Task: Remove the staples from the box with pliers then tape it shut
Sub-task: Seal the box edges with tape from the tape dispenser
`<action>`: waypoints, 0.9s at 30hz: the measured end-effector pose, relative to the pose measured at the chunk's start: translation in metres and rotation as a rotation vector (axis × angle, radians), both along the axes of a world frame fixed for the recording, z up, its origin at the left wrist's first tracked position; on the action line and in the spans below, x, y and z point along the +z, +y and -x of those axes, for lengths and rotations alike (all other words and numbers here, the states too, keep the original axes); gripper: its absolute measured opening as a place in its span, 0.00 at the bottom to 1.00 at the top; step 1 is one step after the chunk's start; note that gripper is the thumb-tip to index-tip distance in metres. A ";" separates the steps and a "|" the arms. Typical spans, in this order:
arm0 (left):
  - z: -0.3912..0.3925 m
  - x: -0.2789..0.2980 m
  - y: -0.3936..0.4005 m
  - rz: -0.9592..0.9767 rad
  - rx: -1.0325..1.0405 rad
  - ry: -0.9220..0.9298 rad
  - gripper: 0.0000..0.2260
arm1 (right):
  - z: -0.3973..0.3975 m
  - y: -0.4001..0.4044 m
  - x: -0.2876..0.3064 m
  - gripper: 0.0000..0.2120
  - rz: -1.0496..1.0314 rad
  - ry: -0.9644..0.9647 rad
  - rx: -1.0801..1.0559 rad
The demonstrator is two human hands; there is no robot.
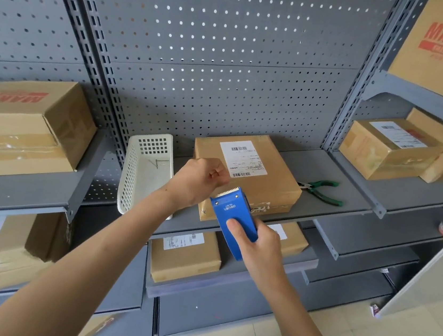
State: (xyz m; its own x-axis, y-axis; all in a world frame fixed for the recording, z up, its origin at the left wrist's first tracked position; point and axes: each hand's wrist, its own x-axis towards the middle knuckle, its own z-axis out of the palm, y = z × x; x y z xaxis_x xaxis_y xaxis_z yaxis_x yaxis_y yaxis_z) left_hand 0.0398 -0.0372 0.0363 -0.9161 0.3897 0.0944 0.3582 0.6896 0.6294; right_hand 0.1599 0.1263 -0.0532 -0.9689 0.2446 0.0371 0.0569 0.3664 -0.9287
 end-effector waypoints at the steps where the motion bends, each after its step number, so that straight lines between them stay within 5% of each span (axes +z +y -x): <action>1: 0.000 -0.001 -0.001 0.008 0.012 0.003 0.04 | -0.001 -0.001 0.000 0.15 -0.005 0.002 0.003; 11: 0.013 0.002 -0.012 0.057 0.089 0.051 0.04 | -0.010 -0.012 0.002 0.23 -0.040 0.041 -0.053; 23: 0.034 -0.001 -0.009 0.118 -0.033 -0.063 0.02 | -0.040 -0.017 0.001 0.23 0.231 -0.077 -0.077; 27: 0.036 -0.009 -0.005 0.172 -0.049 -0.083 0.09 | -0.041 -0.017 0.002 0.22 0.272 -0.112 -0.084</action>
State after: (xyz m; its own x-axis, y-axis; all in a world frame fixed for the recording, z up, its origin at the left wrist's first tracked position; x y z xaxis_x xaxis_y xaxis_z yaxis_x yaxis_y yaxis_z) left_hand 0.0035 -0.0426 0.0270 -0.8973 0.4382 -0.0524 0.3461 0.7723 0.5328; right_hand 0.2008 0.1094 -0.0509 -0.9392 0.3103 -0.1471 0.1845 0.0947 -0.9783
